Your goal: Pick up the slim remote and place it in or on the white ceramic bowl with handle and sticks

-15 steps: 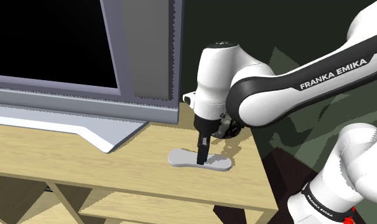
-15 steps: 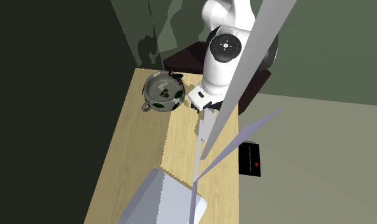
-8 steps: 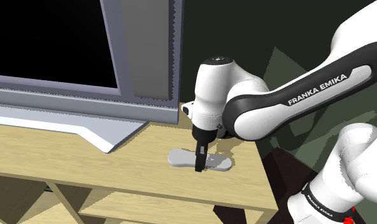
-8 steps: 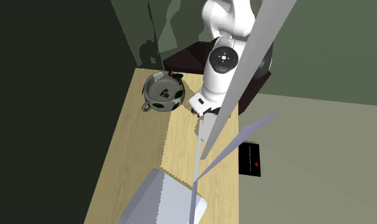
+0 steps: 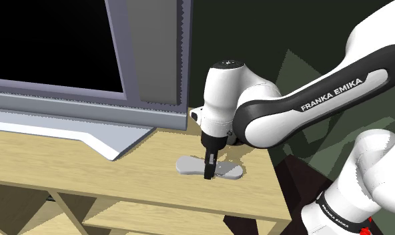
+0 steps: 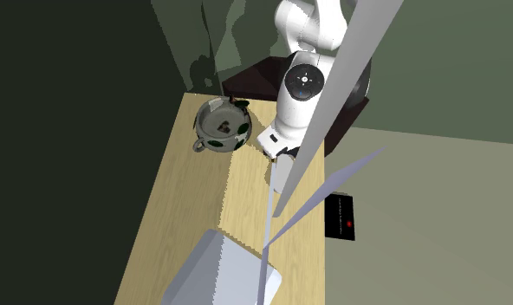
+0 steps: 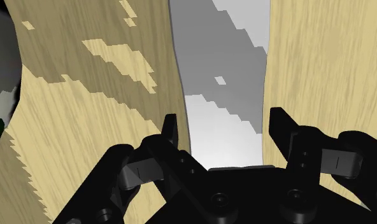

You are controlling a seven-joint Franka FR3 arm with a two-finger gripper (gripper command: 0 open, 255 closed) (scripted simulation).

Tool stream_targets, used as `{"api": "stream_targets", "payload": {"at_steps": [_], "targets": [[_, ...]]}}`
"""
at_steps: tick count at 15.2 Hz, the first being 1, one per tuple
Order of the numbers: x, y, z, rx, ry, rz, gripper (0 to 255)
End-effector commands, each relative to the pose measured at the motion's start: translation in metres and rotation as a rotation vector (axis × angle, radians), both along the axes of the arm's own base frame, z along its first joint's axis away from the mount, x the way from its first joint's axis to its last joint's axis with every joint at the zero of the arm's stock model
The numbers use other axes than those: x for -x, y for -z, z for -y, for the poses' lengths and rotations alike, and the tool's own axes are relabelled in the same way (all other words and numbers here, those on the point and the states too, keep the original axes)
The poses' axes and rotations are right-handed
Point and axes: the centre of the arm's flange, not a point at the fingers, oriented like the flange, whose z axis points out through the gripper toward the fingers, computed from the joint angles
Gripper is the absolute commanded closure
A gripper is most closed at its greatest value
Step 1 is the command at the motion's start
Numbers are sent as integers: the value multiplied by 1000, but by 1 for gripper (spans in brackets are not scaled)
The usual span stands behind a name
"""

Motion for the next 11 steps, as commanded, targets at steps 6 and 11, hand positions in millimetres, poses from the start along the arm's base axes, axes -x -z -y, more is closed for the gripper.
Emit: {"api": "stream_targets", "payload": {"at_steps": [6,11], "targets": [[0,0,0,0,0,0,255],[0,-16,0,0,0,0,255]]}}
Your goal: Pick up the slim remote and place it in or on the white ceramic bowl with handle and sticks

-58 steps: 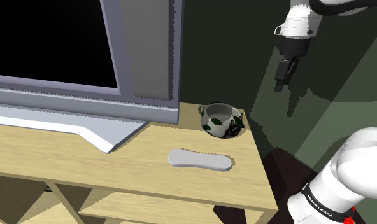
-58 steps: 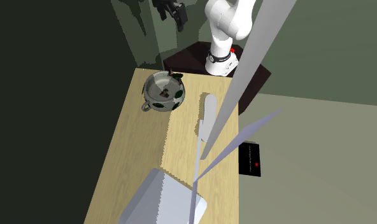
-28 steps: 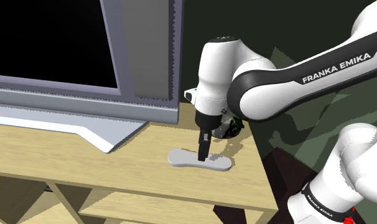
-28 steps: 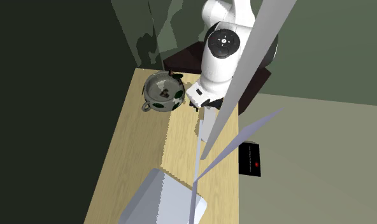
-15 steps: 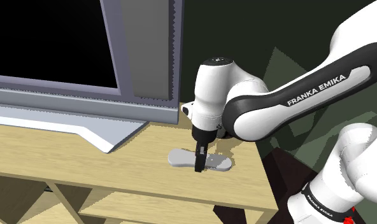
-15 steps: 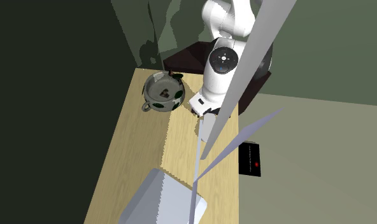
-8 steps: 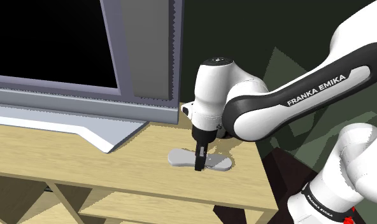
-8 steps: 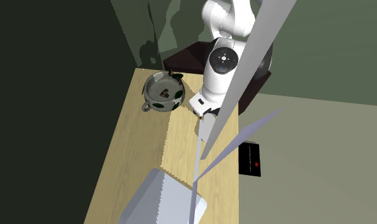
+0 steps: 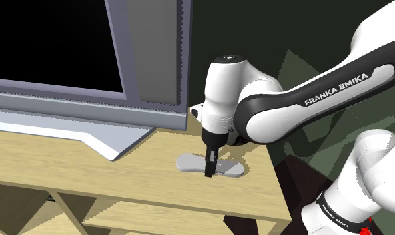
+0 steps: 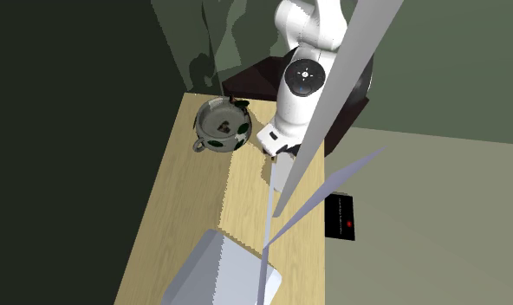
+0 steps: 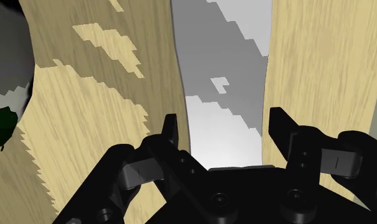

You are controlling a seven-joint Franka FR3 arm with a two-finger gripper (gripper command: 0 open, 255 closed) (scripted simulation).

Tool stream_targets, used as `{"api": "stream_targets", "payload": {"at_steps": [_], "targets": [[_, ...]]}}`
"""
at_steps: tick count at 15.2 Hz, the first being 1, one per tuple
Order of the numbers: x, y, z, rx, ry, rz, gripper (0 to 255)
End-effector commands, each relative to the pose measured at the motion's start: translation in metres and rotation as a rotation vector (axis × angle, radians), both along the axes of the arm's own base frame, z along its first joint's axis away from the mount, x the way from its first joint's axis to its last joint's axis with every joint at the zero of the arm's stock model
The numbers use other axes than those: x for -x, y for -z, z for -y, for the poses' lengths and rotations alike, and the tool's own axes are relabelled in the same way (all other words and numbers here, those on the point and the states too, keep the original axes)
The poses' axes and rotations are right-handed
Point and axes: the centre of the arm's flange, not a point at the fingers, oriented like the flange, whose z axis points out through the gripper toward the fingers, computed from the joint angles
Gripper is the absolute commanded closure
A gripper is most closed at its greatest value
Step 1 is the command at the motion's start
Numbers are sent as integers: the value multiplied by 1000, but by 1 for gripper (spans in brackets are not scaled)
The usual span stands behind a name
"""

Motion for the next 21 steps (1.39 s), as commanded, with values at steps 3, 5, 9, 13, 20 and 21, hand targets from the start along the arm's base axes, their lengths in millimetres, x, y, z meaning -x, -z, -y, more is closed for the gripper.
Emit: {"api": "stream_targets", "payload": {"at_steps": [3,5,9,13,20,21], "targets": [[0,-21,-1,0,0,0,255],[0,-32,-1,0,0,0,255],[0,-53,-1,0,0,0,255],[0,-74,-1,0,0,0,255],[0,-111,-1,0,0,0,255],[0,-116,-1,0,0,0,255]]}}
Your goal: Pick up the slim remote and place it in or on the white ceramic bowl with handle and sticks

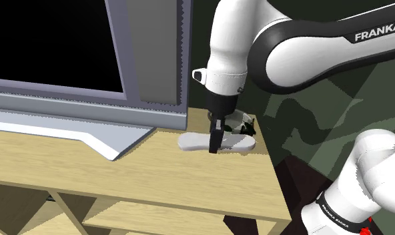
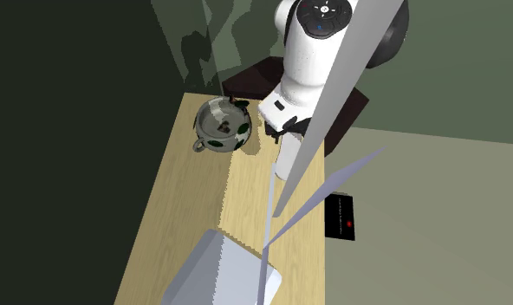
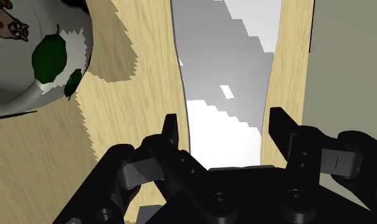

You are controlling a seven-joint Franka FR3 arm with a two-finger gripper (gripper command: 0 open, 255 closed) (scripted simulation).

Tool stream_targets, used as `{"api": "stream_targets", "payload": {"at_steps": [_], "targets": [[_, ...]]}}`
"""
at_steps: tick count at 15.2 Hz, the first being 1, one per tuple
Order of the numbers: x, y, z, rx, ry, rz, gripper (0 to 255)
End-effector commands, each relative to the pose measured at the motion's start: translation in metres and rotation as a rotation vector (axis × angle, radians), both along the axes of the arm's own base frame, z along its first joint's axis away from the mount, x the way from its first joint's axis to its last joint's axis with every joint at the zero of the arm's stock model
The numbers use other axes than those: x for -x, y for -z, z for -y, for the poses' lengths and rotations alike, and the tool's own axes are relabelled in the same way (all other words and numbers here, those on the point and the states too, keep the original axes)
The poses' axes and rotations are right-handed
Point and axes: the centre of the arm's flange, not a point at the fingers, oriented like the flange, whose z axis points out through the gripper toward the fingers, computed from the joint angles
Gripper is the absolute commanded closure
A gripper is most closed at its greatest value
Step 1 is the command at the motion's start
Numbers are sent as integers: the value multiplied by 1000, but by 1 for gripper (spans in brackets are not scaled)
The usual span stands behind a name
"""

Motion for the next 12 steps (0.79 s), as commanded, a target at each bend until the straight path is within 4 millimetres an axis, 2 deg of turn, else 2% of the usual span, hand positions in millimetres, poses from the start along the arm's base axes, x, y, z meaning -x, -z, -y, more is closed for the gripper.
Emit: {"api": "stream_targets", "payload": {"at_steps": [1,9,12], "targets": [[-2,-12,0,0,3,2,255],[-2,-51,0,0,3,2,255],[-20,-52,36,0,3,2,255]]}}
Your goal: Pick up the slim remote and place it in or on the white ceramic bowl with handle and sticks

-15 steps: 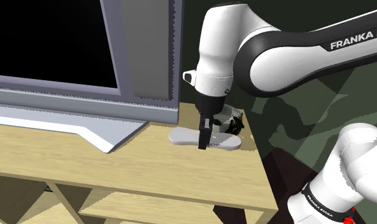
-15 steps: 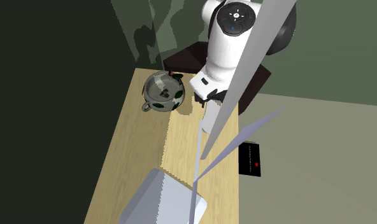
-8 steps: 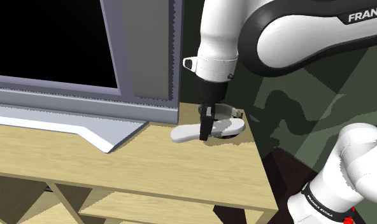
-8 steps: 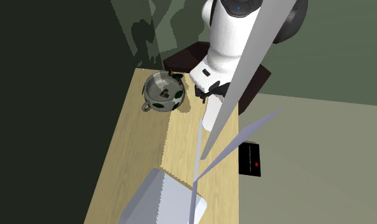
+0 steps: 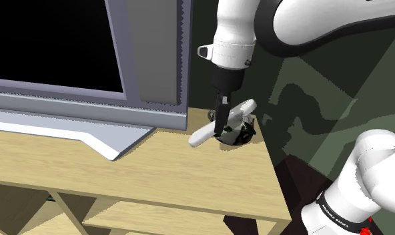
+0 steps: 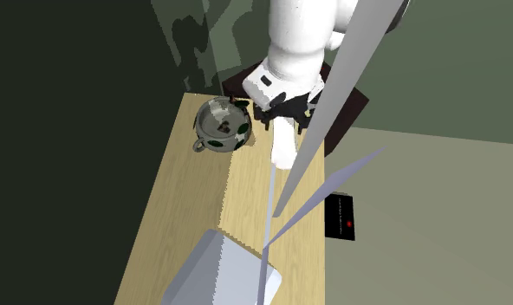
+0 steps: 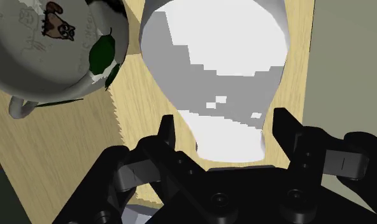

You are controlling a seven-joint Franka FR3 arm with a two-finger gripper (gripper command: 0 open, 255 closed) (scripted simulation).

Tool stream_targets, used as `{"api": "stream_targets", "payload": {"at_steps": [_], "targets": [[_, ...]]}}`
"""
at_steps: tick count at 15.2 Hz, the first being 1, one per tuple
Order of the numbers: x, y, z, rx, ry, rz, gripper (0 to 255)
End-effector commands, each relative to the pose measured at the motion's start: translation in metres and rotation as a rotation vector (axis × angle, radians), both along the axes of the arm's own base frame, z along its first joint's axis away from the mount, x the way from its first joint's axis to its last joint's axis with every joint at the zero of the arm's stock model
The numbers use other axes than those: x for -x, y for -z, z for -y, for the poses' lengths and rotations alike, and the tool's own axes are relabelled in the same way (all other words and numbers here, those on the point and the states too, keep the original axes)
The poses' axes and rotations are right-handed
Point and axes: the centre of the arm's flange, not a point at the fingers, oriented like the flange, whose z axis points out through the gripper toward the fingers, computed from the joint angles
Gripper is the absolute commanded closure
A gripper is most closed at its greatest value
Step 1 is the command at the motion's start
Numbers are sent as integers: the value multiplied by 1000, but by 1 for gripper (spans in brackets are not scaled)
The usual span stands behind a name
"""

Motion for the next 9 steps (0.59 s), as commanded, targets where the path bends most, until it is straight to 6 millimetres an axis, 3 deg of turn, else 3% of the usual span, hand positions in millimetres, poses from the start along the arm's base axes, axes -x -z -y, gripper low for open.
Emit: {"api": "stream_targets", "payload": {"at_steps": [1,9], "targets": [[-11,-2,23,0,4,2,255],[-59,-5,118,0,4,2,255]]}}
